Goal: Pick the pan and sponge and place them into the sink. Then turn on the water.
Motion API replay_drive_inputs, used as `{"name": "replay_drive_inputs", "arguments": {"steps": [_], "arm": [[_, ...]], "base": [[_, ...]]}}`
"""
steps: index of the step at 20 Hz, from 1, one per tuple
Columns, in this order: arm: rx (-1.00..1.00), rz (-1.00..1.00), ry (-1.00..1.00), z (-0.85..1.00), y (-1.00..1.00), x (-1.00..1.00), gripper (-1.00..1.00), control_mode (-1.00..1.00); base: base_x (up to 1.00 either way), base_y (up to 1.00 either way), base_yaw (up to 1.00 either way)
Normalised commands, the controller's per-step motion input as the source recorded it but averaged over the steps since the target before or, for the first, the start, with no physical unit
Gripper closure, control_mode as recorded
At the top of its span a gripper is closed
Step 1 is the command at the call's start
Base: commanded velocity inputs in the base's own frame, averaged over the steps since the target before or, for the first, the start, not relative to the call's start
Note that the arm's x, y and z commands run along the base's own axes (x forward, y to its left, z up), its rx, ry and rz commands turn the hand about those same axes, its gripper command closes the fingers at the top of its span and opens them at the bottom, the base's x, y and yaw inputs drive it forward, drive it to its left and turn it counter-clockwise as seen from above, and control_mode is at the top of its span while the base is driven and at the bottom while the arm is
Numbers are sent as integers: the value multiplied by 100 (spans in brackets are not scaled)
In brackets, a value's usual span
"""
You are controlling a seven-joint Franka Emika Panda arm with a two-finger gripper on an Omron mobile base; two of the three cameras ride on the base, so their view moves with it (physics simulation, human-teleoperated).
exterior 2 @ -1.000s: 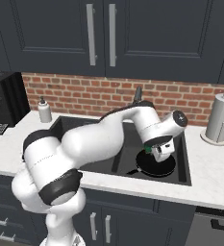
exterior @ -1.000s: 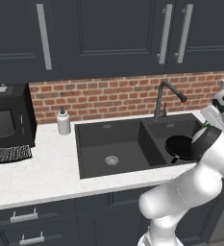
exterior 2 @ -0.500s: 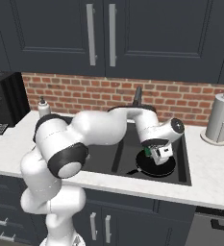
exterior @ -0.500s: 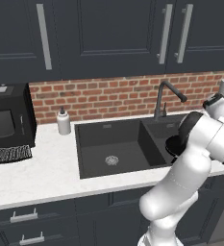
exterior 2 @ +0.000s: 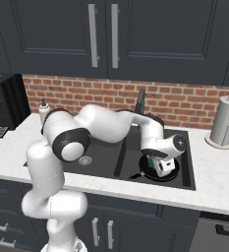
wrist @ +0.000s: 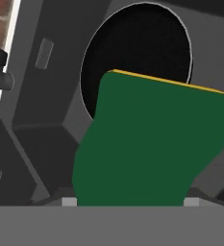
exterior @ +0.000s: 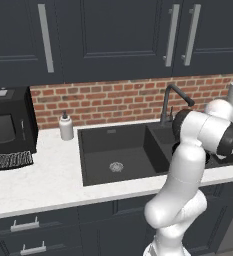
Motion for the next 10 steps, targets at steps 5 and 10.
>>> {"name": "replay_drive_inputs", "arguments": {"steps": [5,10], "arm": [[0,0,4,-28,0,35,100,-100],[0,1,6,-31,0,38,100,-100]], "base": [[0,0,0],[0,0,0]]}}
